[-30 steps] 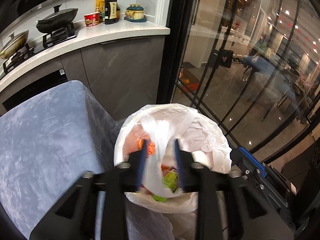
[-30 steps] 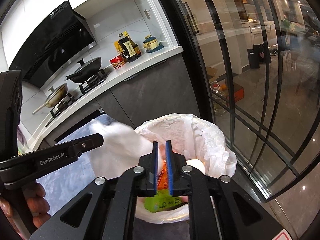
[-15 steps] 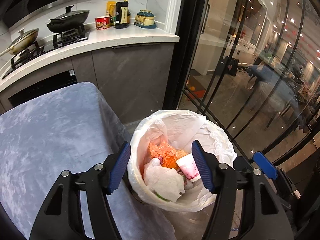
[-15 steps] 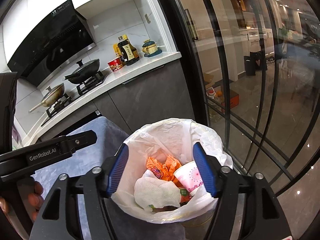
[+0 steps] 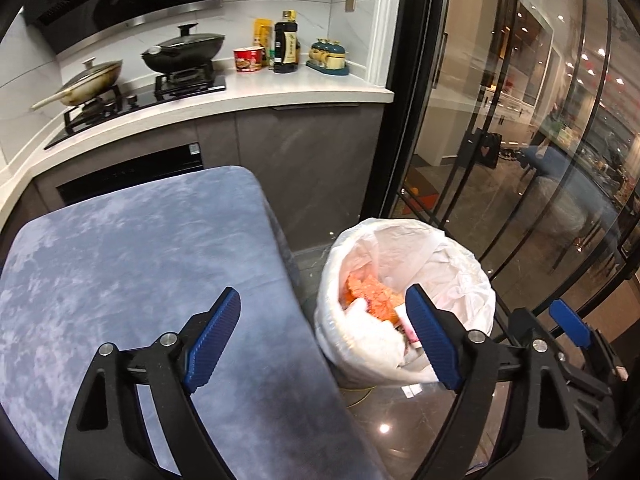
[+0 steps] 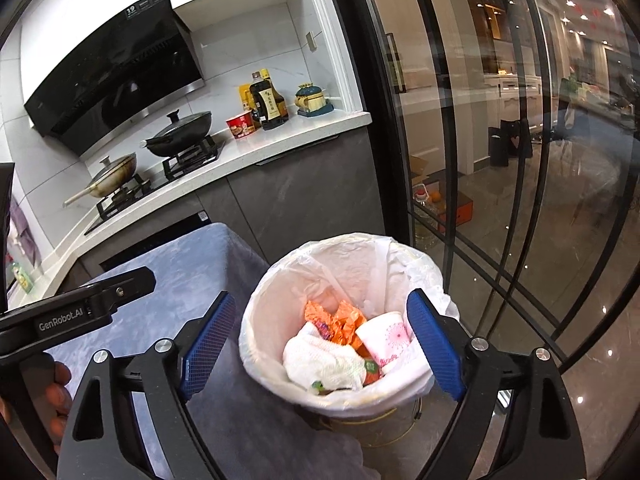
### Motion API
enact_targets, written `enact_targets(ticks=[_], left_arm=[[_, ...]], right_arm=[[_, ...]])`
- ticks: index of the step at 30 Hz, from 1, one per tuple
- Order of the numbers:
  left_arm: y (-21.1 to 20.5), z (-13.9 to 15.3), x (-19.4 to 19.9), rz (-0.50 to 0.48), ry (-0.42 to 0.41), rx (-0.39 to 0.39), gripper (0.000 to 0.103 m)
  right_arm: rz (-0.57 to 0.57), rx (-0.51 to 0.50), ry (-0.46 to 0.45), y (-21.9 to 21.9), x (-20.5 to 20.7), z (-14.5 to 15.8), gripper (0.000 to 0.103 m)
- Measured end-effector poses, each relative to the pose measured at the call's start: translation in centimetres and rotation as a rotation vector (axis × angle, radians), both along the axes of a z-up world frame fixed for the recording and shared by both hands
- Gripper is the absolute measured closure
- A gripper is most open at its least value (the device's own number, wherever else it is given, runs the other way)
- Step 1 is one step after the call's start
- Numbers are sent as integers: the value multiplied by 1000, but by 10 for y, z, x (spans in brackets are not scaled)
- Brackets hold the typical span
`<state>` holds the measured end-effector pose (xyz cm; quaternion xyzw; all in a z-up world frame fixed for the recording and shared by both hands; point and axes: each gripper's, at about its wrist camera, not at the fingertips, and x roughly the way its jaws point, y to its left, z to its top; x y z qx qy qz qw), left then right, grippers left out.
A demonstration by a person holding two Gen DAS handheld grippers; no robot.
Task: Collect trash
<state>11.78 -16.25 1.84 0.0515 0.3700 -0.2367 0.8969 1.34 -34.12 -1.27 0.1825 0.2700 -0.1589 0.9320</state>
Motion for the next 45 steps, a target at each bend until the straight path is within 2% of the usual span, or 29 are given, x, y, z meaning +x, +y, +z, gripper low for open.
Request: enact_targets(ticks=[11, 15, 22, 29, 38, 45], left_arm=[[30, 6, -24, 37, -12, 5, 15], [35, 5, -32, 41, -22, 20, 13], [40, -1, -40, 56, -11, 39, 9], [42, -7, -54, 61, -17, 64, 8], [41, -18, -68, 54, -5, 89, 8], [39, -22, -75, 45, -6, 104, 8]], right_arm=[[20, -44, 26, 29, -18, 12, 16], [11, -38, 29, 33, -24, 16, 7], [-19, -18, 57, 34, -36, 14, 7], [-42, -72, 81, 39, -49, 12, 7], [-52, -72, 108, 39, -61, 10, 7], [-46, -112, 129, 44, -66, 8, 7]])
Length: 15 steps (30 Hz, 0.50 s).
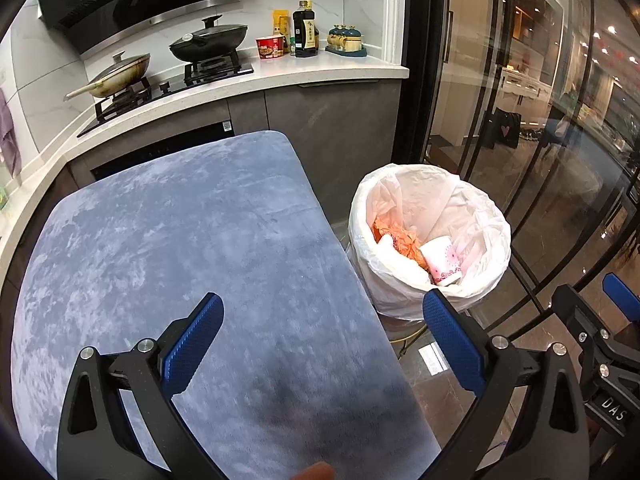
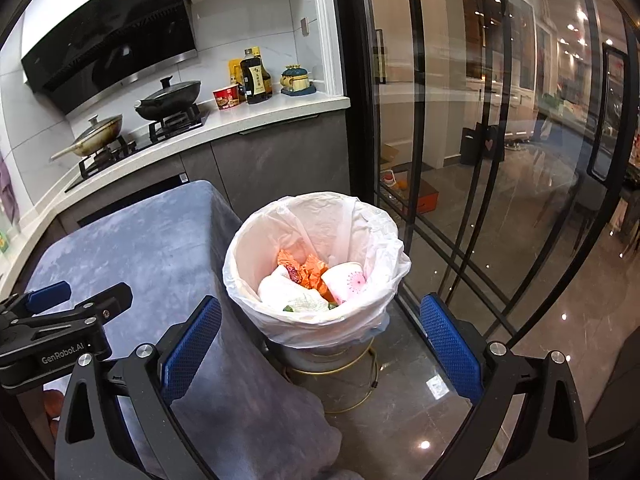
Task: Collect trash
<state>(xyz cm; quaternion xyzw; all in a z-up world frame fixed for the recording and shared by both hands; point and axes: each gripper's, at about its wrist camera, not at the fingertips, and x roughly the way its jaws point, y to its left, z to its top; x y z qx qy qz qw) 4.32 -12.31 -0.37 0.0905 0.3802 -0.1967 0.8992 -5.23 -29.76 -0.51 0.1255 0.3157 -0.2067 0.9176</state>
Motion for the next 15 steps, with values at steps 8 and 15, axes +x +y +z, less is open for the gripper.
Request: enact_targets(ticks=[8, 15], left_arm=[[-3, -7, -5, -5, -1, 21, 8], [-3, -11, -8, -1, 3, 26, 8]], right_arm=[[-8, -3, 7, -1, -4, -3, 7], [-1, -15, 19, 2, -5, -7, 7]])
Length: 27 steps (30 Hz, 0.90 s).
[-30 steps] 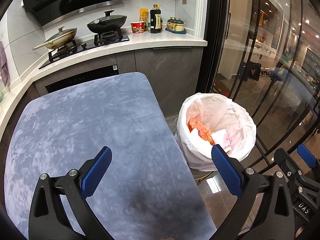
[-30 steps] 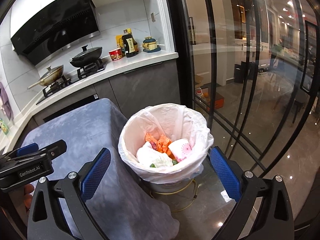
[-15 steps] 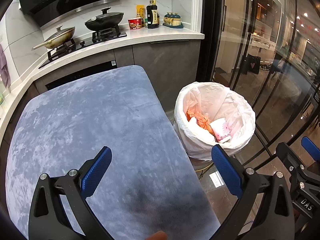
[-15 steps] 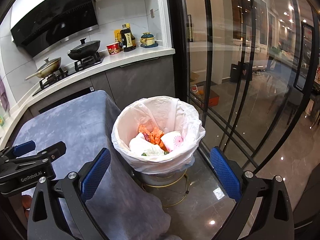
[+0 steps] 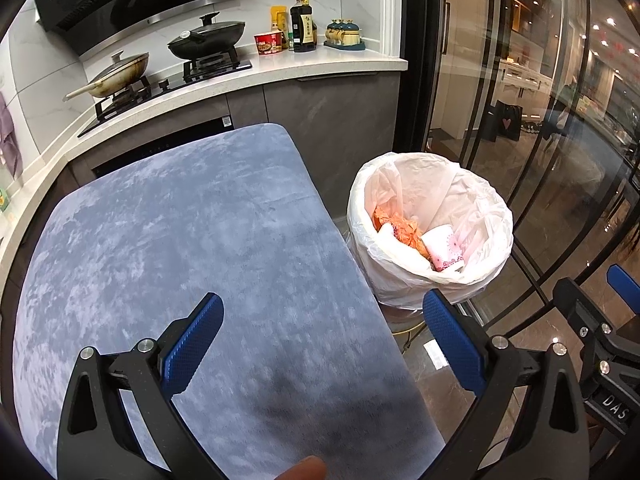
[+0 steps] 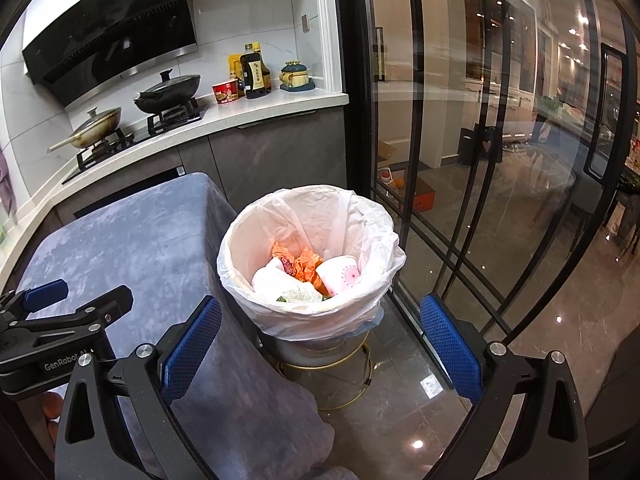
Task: Collect trash
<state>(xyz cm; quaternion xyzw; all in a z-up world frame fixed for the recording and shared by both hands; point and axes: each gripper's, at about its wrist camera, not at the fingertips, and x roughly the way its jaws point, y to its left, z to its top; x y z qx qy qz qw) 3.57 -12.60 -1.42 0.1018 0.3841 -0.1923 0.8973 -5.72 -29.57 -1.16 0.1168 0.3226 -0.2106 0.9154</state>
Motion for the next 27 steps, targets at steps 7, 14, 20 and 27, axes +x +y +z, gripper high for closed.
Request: enact_targets(ticks=[7, 14, 20, 27], left_arm=[[-2, -5, -3, 0, 7, 8, 8], [-4, -6, -3, -4, 7, 11, 8], [-9, -8, 0, -8, 8, 16, 8], [-14, -10, 6, -11, 19, 11, 8]], right_arm=[[-1, -2, 6, 2, 0, -2, 7], [-2, -2, 11, 1, 0, -5, 7], [0, 5, 10, 1, 0, -7, 7], [-1, 13, 20, -6, 5, -13, 7]])
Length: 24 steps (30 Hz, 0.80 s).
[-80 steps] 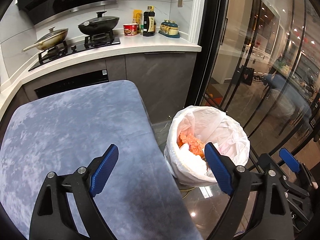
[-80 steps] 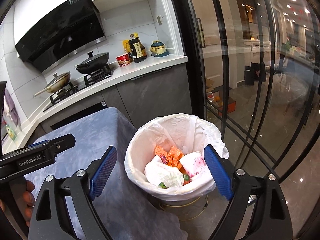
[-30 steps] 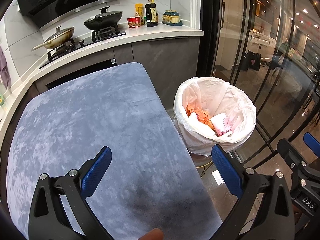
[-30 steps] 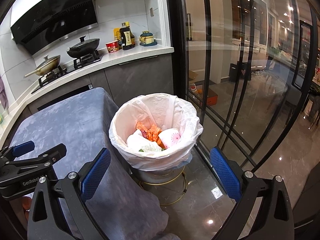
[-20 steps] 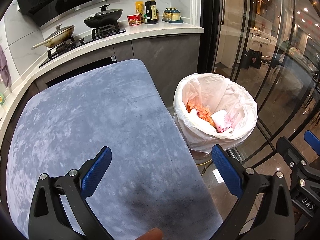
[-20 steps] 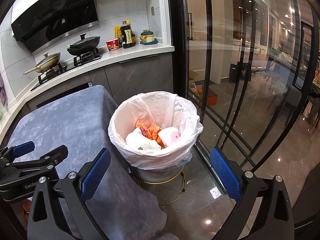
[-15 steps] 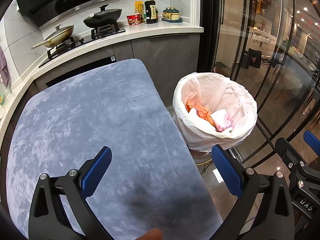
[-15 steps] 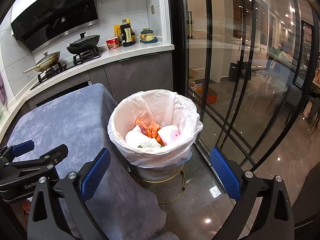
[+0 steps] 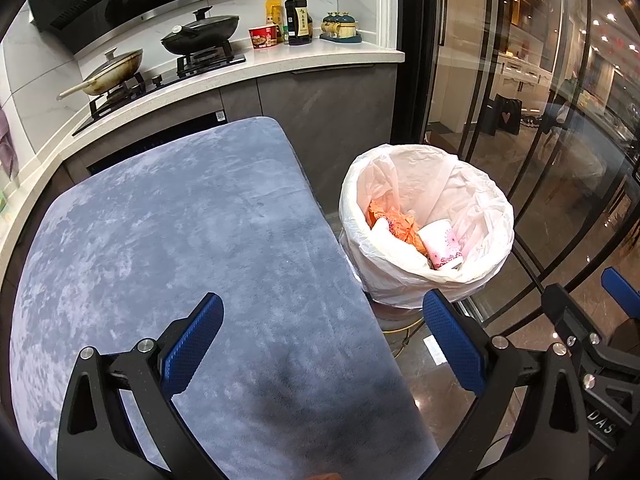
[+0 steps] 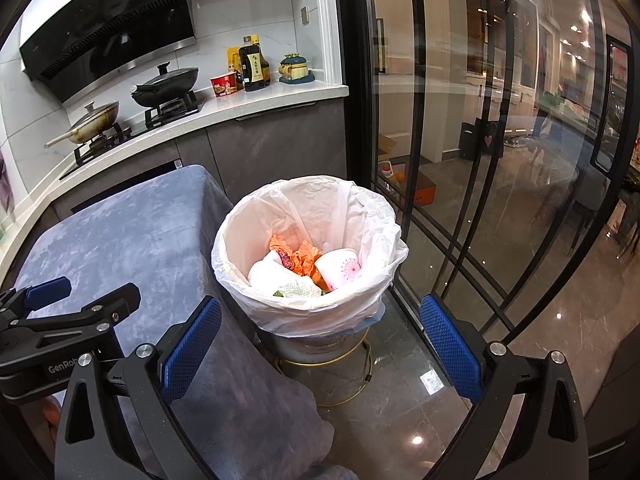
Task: Collect trash
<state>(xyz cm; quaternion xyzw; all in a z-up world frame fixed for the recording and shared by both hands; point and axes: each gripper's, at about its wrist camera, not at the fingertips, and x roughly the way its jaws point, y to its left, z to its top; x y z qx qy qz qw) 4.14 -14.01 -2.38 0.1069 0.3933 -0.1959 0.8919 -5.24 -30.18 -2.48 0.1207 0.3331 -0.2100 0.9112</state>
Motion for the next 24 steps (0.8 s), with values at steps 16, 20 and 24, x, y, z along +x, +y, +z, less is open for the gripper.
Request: enact_targets(ticks=[16, 20, 24], left_arm=[[-20, -10, 13, 1, 31, 14, 8], [-25, -13, 17, 2, 30, 26, 8], [-29, -15, 21, 1, 29, 32, 8]], right_arm=[[-11, 10, 14, -13, 10, -8, 7], [-11, 18, 21, -19, 16, -13, 7], [-8, 22, 26, -22, 22, -18, 7]])
